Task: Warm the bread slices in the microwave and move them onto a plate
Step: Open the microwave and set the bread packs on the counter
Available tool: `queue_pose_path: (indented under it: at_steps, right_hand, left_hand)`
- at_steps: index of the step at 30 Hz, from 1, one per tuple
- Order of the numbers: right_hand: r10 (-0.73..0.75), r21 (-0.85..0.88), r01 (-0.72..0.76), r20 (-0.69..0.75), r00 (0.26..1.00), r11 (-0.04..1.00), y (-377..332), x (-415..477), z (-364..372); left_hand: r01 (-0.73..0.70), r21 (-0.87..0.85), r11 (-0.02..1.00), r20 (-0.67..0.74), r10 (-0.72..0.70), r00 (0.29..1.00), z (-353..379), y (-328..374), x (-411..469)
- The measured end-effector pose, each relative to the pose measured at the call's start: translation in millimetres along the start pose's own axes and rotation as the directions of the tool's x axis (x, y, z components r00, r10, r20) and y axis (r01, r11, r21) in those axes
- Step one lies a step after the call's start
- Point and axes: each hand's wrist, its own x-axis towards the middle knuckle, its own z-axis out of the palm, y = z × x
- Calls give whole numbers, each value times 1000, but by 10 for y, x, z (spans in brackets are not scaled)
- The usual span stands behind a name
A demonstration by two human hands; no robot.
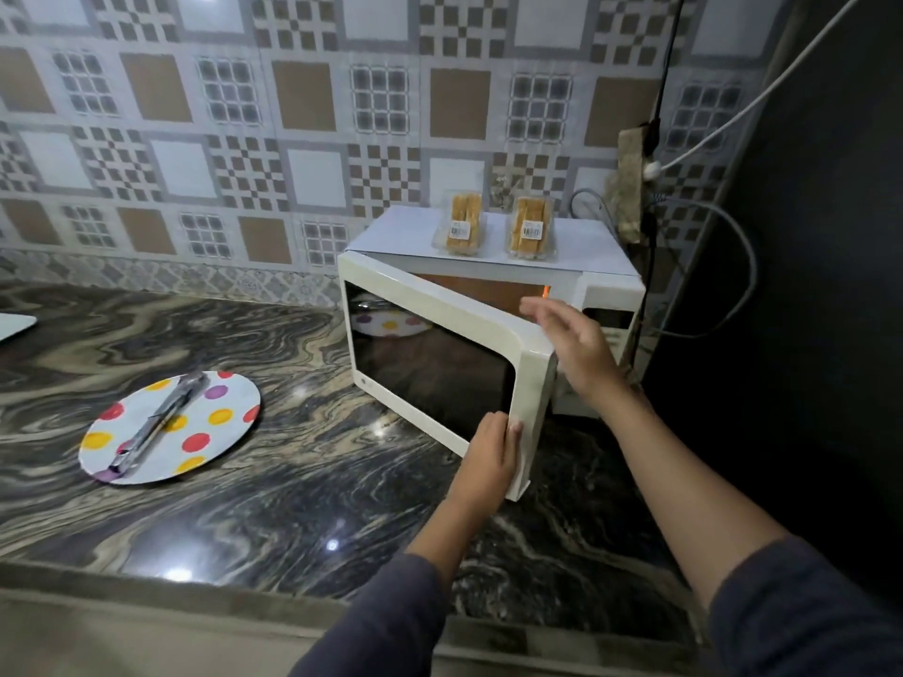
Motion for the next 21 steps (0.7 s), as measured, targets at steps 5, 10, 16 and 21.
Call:
queue_pose_path:
  at_steps: [5, 10, 16, 21]
  right_hand:
    - [-93, -61, 103, 140, 986, 993, -261, -477, 330]
    - [-221, -218, 244, 126, 967, 945, -438, -846, 791]
    - [-344, -409, 385, 173, 923, 827, -806, -1125, 1429]
    - [-307, -484, 384, 233, 923, 786, -1104, -1158, 1941]
  left_hand:
    - [63, -8, 998, -59, -63, 996, -232, -120, -559]
    - [91, -136, 987, -104, -105, 989, -557, -242, -1049]
    - [181, -295, 938, -245, -257, 935, -1006, -556, -1428]
    - [290, -495, 819, -298, -473, 829, -1386, -684, -1611]
